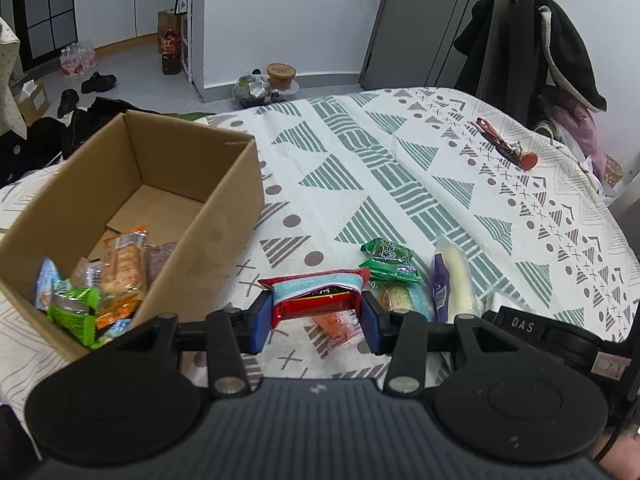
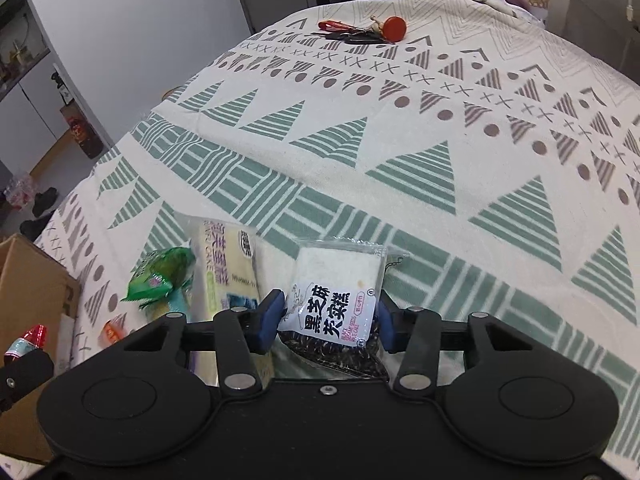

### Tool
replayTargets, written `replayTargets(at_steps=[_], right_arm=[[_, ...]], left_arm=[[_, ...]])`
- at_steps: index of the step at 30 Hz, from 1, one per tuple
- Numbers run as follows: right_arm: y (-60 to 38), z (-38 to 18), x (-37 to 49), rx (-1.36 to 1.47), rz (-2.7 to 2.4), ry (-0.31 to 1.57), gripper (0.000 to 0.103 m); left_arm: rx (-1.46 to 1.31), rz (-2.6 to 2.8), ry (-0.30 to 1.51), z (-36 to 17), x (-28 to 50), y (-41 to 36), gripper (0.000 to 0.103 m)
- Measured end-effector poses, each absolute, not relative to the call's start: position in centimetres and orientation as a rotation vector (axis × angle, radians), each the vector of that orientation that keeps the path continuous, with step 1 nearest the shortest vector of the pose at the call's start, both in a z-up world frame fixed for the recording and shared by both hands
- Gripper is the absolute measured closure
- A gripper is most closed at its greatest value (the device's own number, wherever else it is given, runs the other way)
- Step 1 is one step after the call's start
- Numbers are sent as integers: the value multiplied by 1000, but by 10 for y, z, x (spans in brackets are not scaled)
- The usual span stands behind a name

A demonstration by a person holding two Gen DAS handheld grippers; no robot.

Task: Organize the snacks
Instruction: 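Grasp the red-wrapped bar with the left tool while the right grasps the white sesame packet, then carry both packets over the cardboard box and open both tools to release them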

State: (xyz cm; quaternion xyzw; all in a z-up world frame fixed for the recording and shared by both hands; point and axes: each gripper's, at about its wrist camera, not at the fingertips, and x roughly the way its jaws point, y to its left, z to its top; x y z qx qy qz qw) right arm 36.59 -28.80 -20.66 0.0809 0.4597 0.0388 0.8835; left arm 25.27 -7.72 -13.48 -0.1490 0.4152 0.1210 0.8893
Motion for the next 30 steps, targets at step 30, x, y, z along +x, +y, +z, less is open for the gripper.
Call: replayTargets(at_steps=[30], right_arm=[[-242, -111, 284, 150, 234, 696, 57]], left_arm=[[-276, 366, 736, -57, 183, -12, 58]])
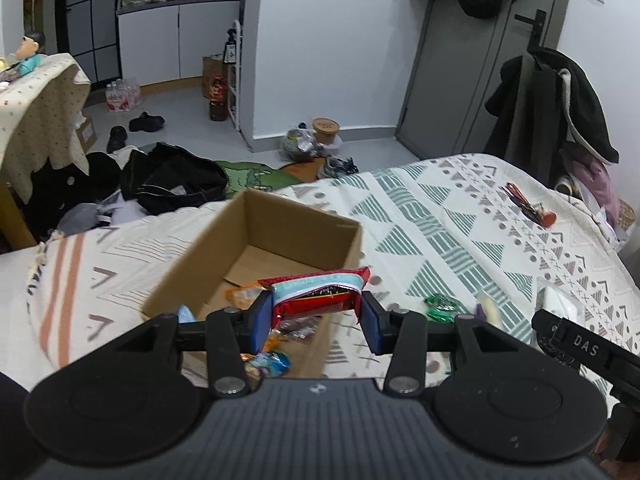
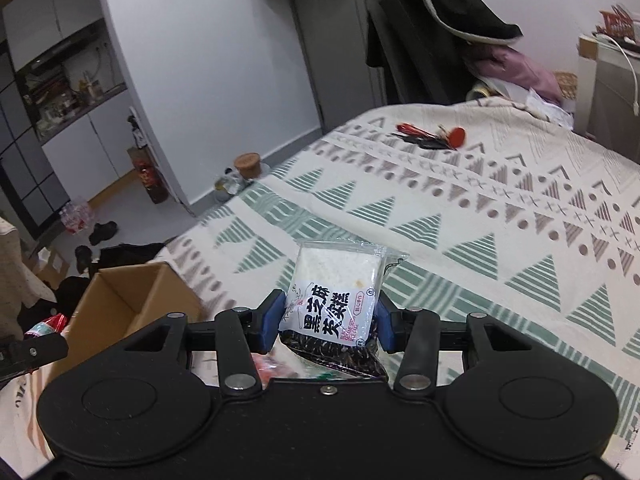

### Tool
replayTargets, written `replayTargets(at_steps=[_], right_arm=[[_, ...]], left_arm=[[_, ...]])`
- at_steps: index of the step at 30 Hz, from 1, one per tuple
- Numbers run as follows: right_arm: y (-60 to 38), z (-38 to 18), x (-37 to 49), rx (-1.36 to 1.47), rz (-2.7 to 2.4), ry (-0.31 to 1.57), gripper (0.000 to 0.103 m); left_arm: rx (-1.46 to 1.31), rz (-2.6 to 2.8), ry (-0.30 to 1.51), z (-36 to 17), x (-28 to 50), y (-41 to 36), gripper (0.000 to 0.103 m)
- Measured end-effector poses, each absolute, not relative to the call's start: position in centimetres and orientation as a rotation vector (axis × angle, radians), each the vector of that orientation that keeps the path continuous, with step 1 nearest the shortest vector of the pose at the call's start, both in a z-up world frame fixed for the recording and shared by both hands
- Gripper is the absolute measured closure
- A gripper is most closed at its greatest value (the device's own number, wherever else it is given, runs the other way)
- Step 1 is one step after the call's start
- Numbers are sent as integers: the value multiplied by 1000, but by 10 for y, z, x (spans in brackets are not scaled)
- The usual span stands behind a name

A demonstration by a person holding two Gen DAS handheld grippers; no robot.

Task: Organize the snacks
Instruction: 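Carry both packets over the cardboard box and open both tools to release them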

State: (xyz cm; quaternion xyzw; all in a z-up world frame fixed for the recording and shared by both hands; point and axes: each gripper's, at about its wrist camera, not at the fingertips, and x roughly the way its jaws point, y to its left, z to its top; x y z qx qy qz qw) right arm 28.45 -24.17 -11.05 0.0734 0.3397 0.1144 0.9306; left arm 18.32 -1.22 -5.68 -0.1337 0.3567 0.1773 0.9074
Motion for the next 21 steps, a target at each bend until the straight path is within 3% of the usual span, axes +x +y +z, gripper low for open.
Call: replayTargets(at_steps=[21], right_arm=[[-176, -85, 273, 126, 347, 594, 58]], left_arm=[[-302, 418, 682, -33, 175, 66, 58]])
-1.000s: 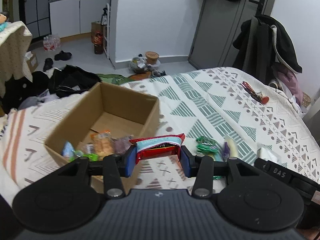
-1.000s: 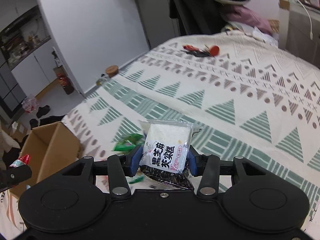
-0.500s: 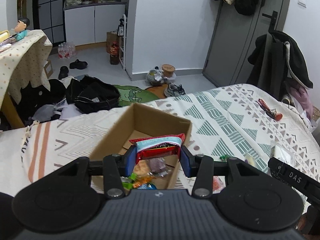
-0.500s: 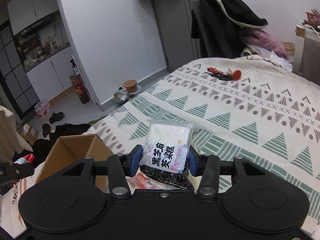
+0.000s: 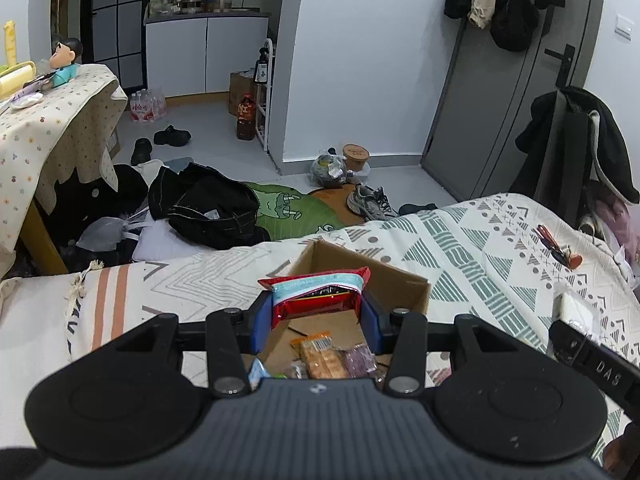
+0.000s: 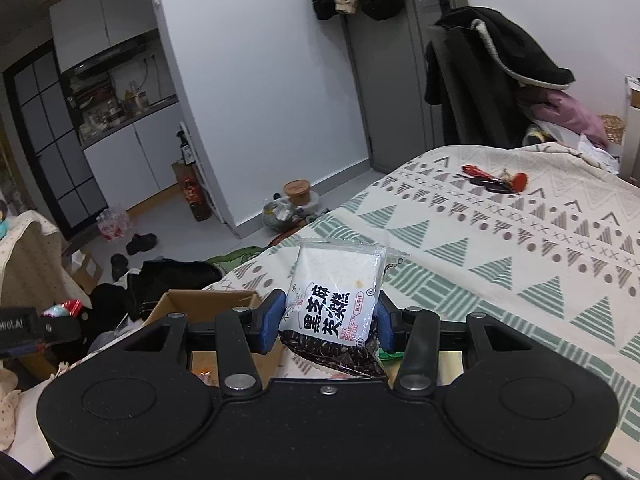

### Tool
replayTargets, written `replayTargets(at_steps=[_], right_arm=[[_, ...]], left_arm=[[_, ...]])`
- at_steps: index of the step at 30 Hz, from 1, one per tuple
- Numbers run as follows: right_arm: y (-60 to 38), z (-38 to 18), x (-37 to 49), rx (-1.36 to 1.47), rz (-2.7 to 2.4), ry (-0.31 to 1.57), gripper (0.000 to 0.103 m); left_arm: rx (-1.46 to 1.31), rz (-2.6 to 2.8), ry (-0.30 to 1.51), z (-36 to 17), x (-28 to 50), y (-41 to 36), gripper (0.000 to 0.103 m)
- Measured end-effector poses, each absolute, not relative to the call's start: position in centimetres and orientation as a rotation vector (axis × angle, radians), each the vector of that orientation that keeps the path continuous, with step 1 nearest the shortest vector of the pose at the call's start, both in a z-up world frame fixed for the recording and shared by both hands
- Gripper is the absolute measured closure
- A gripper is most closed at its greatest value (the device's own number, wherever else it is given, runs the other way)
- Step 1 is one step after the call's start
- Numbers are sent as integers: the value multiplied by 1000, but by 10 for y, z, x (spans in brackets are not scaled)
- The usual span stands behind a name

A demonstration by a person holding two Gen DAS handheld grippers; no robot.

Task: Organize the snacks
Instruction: 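Carry both packets over the cardboard box and open both tools to release them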

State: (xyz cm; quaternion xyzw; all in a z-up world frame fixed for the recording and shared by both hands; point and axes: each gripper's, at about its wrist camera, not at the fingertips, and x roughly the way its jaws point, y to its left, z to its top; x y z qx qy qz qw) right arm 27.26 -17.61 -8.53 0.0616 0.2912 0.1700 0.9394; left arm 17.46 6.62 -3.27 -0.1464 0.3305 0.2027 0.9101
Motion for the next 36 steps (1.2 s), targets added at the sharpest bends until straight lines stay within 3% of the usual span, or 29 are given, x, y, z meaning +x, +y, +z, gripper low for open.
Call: replayTargets(at_steps=[25, 28, 30, 36], right_arm=[[-89, -112, 291, 63, 451, 668, 58], [-78, -117, 293, 46, 468, 672, 58], [-72, -120, 294, 39, 485, 679, 58], [-57, -125, 295, 34, 541, 687, 57]], left_arm=[[-392, 338, 807, -89, 227, 120, 56], [-409, 344, 834, -94, 231, 124, 50], [-425, 354, 854, -95, 233, 129, 39], [-430, 378, 842, -89, 233, 139, 28]])
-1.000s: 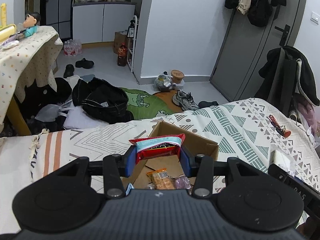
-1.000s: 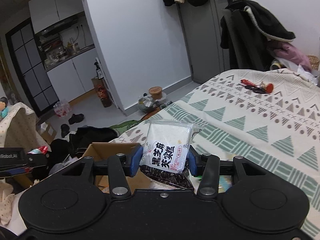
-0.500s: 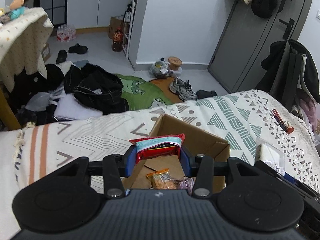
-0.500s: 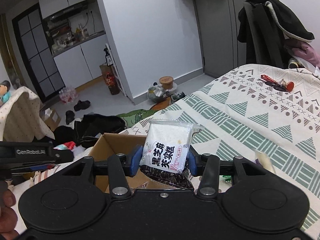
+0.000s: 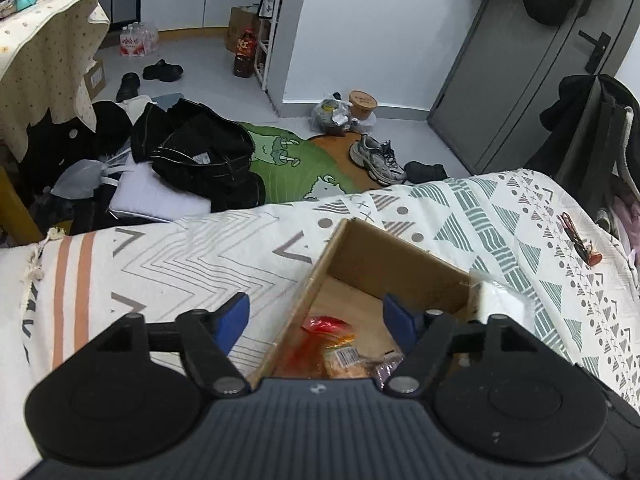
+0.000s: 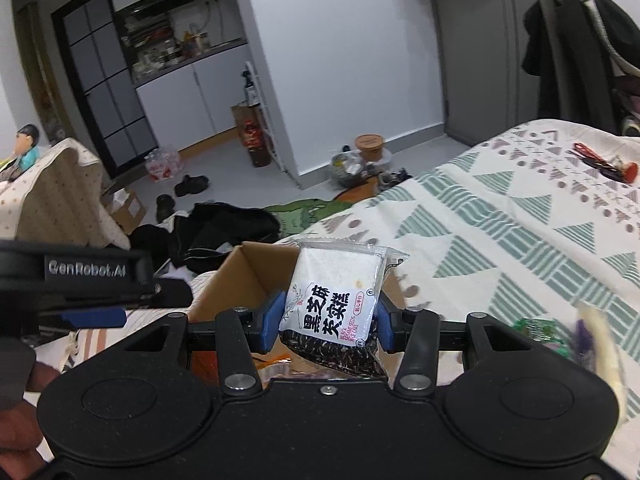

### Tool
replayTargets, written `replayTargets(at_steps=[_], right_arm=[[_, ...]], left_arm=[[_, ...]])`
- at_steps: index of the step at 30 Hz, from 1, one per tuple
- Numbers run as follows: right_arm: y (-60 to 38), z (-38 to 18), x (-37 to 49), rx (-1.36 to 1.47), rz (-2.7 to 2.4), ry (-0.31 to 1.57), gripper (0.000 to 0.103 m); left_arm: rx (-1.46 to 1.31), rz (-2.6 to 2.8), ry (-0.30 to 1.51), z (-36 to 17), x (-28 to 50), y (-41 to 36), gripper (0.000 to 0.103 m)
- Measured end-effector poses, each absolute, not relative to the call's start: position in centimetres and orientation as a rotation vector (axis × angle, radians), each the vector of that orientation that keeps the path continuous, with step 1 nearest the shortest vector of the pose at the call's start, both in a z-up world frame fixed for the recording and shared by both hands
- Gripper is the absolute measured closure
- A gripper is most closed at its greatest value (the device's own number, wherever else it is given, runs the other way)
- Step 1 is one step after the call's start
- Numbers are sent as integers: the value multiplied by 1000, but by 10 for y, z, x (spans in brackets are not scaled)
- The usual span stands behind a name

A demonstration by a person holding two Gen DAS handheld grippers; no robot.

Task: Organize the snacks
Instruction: 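Carry both packets over the cardboard box and open both tools to release them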

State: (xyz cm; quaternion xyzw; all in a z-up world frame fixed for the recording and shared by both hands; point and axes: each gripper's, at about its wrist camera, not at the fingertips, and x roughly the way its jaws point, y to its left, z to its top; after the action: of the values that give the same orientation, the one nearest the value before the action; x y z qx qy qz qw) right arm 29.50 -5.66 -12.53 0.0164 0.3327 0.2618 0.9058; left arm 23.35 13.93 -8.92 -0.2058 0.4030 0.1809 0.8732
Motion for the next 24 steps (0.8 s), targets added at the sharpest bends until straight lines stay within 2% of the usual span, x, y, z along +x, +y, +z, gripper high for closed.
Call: replayTargets(at_steps=[7, 11, 20, 24], right_arm=[[-55, -130, 293, 47, 583, 707, 50], [-67, -127, 286, 60, 584, 705, 42], [-93, -121, 285, 73, 517, 717, 36], [-105, -118, 281, 63, 495, 710, 29]], left_arm=[[-450, 396, 851, -88, 231, 142, 27], [-456, 411, 865, -86, 227, 141, 22], [-377, 416, 844, -73, 217, 119, 17], [-359, 419, 833, -68, 212, 106, 14]])
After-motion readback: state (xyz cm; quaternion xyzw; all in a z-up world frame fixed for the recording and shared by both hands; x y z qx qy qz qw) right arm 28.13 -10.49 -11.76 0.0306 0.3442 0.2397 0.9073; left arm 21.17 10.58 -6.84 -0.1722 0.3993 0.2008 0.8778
